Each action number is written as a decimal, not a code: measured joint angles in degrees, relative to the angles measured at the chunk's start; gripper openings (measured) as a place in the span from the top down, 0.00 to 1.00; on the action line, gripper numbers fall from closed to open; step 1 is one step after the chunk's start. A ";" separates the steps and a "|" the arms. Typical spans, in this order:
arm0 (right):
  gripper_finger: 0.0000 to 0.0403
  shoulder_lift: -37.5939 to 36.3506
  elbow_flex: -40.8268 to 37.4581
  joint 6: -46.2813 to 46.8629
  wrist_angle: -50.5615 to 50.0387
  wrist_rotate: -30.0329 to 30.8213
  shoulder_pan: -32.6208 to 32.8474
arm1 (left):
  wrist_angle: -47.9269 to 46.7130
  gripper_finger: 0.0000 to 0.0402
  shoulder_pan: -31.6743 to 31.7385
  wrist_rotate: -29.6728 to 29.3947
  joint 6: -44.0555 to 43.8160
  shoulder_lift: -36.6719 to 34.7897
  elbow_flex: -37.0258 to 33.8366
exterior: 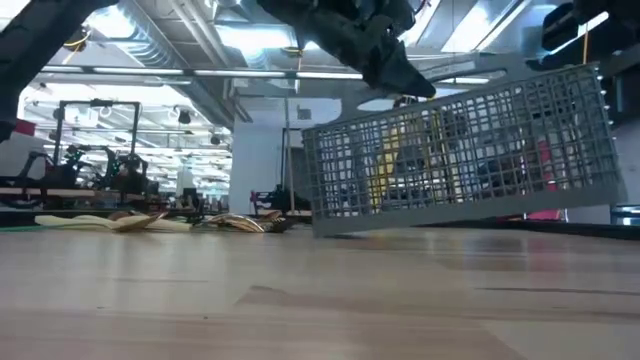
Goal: Sort silverware
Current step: Prepare the cutlery rack, then put the gold spoon into the cutlery rack
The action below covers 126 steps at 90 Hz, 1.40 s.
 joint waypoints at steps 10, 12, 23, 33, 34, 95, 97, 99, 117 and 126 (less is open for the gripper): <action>0.87 0.00 0.00 -0.02 -0.03 -0.01 0.00 | -0.16 0.95 -0.10 -1.72 0.37 0.00 0.00; 0.87 0.00 0.00 -0.02 -0.04 -0.01 0.00 | -0.15 0.94 -0.15 -2.43 0.37 0.02 0.00; 0.87 0.00 0.00 -0.21 -0.24 0.00 0.00 | -0.04 0.87 -0.15 -3.14 0.32 0.07 0.00; 0.87 0.00 0.00 -0.22 -0.35 0.00 0.00 | -0.08 0.79 -0.15 -3.20 0.04 0.09 0.00; 0.87 0.00 0.00 -0.22 -0.36 0.00 0.00 | -0.11 0.79 -0.15 -3.20 0.04 0.09 0.00; 0.87 0.00 -0.02 -2.22 -4.53 1.36 0.00 | -12.66 0.69 -3.28 -11.23 -4.41 -2.67 15.96; 0.87 0.00 -0.02 -3.09 -5.26 1.44 0.00 | -14.14 0.69 -4.09 -12.24 -4.40 -3.12 15.89; 0.87 0.00 -0.02 -4.00 -6.03 1.44 0.00 | -15.83 0.69 -4.95 -13.41 -4.35 -3.64 15.89; 0.87 1.65 -0.04 -8.12 -9.30 1.15 0.00 | -26.19 0.69 -15.09 -23.77 -6.26 -4.04 15.17; 0.87 3.13 -0.04 -8.75 -9.29 3.28 0.00 | -24.23 0.70 -18.98 -28.45 -8.23 -4.50 12.18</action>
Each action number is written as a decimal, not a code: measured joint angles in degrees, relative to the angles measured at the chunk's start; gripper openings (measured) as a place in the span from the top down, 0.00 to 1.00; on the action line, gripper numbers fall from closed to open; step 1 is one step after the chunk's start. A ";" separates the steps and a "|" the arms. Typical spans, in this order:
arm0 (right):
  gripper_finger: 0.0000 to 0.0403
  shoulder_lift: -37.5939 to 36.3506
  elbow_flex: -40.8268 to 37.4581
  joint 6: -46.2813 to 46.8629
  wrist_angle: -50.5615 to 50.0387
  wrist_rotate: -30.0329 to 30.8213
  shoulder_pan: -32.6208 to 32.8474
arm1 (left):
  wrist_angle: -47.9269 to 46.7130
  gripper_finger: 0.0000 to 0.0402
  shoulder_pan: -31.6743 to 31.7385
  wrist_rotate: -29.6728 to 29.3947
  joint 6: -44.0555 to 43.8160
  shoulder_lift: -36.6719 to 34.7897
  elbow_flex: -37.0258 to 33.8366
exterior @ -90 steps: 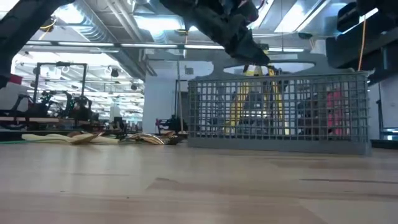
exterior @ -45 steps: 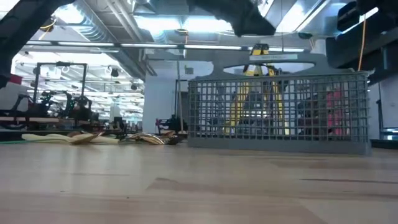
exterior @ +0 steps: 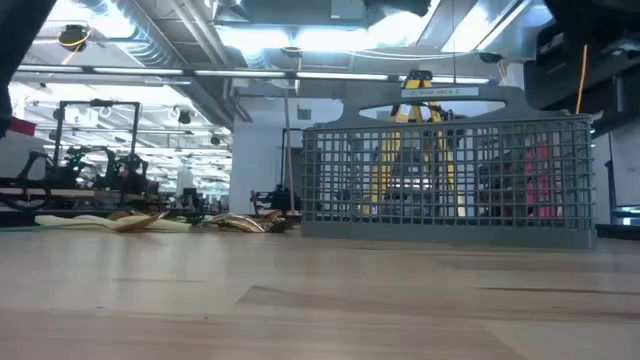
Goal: Sort silverware
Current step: Put the gold spoon into the cutlery rack
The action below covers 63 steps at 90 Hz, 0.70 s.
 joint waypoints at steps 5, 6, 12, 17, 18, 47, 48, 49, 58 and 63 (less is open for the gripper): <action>0.87 1.06 0.00 -0.52 -0.28 0.51 0.01 | 0.39 0.72 -1.35 -0.14 -2.35 -0.08 -1.42; 0.87 1.33 0.00 -0.56 -0.24 0.61 0.02 | 0.58 0.72 -1.61 -0.20 -2.83 -0.10 -1.72; 0.87 2.87 0.00 -0.69 -0.29 0.72 0.04 | 1.15 0.74 -3.15 -0.89 -5.04 -0.19 -3.37; 0.87 4.10 0.00 -0.73 -0.24 1.44 0.04 | 1.81 0.76 -4.43 -2.21 -6.34 -0.26 -4.86; 0.87 4.34 0.00 -0.72 -0.24 1.66 0.04 | 2.08 0.77 -4.72 -2.45 -6.58 -0.29 -5.22; 0.87 12.65 4.76 -1.78 -5.71 7.78 0.02 | 7.16 0.81 -6.03 -4.24 -12.84 -6.60 -21.82; 0.87 12.98 5.08 -2.01 -5.69 8.00 0.02 | 7.68 0.81 -5.91 -4.24 -12.72 -7.12 -22.59; 0.87 13.31 5.39 -2.14 -5.65 8.28 0.02 | 8.23 0.81 -5.80 -4.26 -12.53 -7.61 -23.33; 0.87 16.60 8.75 -3.38 -6.23 8.78 0.00 | 14.56 0.81 -4.75 -4.19 -10.79 -13.03 -30.42; 0.87 18.12 10.33 -3.31 -7.67 8.76 0.04 | 18.20 0.81 -3.95 -4.41 -9.36 -16.68 -34.51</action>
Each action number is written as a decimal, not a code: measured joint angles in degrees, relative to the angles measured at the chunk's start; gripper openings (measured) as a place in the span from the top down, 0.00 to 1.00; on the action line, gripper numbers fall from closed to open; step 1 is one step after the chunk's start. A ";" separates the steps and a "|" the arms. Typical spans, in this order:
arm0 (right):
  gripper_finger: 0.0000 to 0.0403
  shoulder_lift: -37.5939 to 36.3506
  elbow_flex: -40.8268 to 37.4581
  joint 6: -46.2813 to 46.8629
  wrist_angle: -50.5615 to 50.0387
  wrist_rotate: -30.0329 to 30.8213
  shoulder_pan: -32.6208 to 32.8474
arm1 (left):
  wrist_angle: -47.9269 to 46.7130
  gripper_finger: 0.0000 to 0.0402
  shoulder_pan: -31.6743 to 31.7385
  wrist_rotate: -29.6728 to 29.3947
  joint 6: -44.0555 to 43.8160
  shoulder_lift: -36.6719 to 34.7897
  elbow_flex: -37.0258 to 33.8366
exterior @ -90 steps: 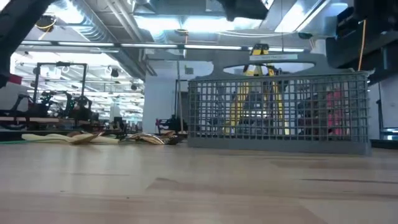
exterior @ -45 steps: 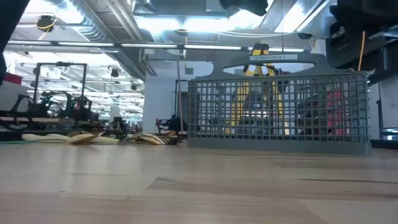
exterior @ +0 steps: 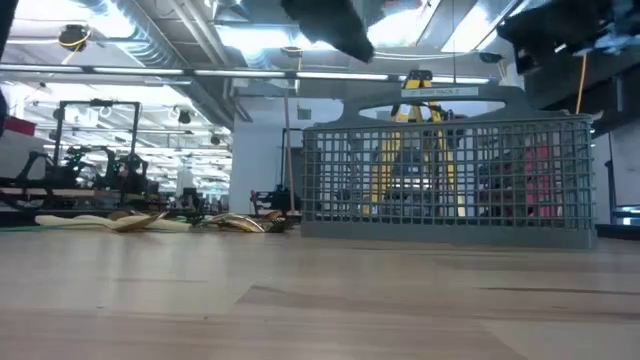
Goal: Sort silverware
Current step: Put the gold spoon into the cutlery rack
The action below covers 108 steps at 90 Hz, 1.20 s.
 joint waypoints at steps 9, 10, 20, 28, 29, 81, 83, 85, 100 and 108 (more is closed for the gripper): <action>0.87 2.49 1.30 1.49 -1.73 1.56 0.00 | 5.80 0.81 1.88 -0.11 2.32 -5.38 -7.43; 0.87 2.71 1.36 1.58 -1.73 1.87 0.00 | 6.12 0.81 2.19 -0.01 2.40 -5.88 -8.15; 0.88 3.52 1.88 1.75 -1.38 2.97 0.00 | 6.97 0.81 5.17 1.45 2.79 -10.57 -14.64; 0.90 3.49 1.89 0.84 -1.16 3.78 0.00 | 7.10 0.81 7.76 1.31 1.87 -15.02 -18.70; 0.90 3.48 1.89 0.72 -1.14 3.90 0.00 | 7.09 0.81 8.04 1.21 1.60 -15.59 -19.18; 0.91 2.75 2.06 -0.05 3.43 1.90 0.00 | -7.38 0.81 29.16 11.48 8.33 -22.54 -29.14; 0.91 2.75 2.06 0.23 3.40 1.65 0.00 | -7.82 0.81 29.66 11.75 8.95 -22.26 -29.31; 0.91 2.76 2.06 0.64 3.35 1.44 0.00 | -7.93 0.81 30.05 11.98 9.58 -21.99 -29.50; 0.91 3.64 2.06 1.32 3.17 1.97 0.00 | -7.27 0.80 31.04 14.30 11.83 -17.76 -30.90; 0.91 4.53 2.06 1.30 3.01 3.43 0.00 | -7.86 0.80 31.02 14.55 13.73 -14.28 -31.65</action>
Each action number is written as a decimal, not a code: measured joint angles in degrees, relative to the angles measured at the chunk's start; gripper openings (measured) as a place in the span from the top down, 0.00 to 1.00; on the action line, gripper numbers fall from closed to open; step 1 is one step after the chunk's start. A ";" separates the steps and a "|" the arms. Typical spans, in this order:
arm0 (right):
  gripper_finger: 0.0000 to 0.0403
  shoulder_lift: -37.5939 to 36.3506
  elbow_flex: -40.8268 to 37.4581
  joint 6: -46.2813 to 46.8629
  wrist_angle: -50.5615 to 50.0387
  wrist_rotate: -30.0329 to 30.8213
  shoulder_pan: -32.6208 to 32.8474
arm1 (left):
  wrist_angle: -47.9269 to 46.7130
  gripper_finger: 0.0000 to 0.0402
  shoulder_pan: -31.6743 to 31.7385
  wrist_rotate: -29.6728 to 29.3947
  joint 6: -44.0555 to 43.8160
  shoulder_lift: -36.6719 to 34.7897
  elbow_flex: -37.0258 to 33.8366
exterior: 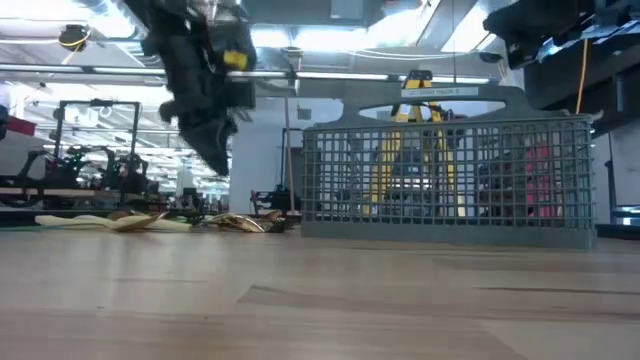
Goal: Sort silverware
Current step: Put the gold spoon into the cutlery rack
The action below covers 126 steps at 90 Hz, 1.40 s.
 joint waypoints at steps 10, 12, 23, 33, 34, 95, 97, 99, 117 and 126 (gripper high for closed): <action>0.91 0.87 0.00 0.01 0.04 2.17 0.00 | 0.34 0.80 0.20 -3.44 1.52 3.54 -0.04; 0.91 0.94 0.00 -0.01 -0.07 2.54 0.00 | 0.43 0.80 0.36 -4.25 2.07 4.01 -0.04; 0.91 1.23 -0.05 -0.19 -2.83 2.97 -0.07 | 1.26 0.80 1.65 -4.96 3.81 5.95 -0.04; 0.91 1.16 -1.14 -0.21 -1.16 2.99 -0.04 | 2.19 0.80 2.36 -3.26 3.97 6.47 -0.04; 0.91 1.12 -1.28 -0.21 -0.71 2.99 -0.04 | 2.33 0.80 2.36 -3.21 3.99 6.46 -0.04; 1.00 -0.52 -4.80 1.35 12.35 -0.39 -0.04 | 3.69 0.80 2.34 -2.88 6.98 6.21 0.03; 1.00 -0.50 -4.81 1.39 12.40 -0.31 -0.04 | 3.69 0.80 2.34 -2.88 6.96 6.21 0.03; 1.00 -0.49 -4.81 1.38 12.35 -0.26 -0.04 | 3.68 0.80 2.34 -2.88 6.96 6.21 0.03; 1.00 -0.49 -4.80 0.23 12.27 -0.04 -0.04 | 3.81 0.80 2.34 -2.88 6.83 6.21 0.03; 1.00 -1.56 -4.81 0.25 12.21 -0.04 -0.04 | 4.07 0.80 2.34 -2.90 6.81 6.21 0.03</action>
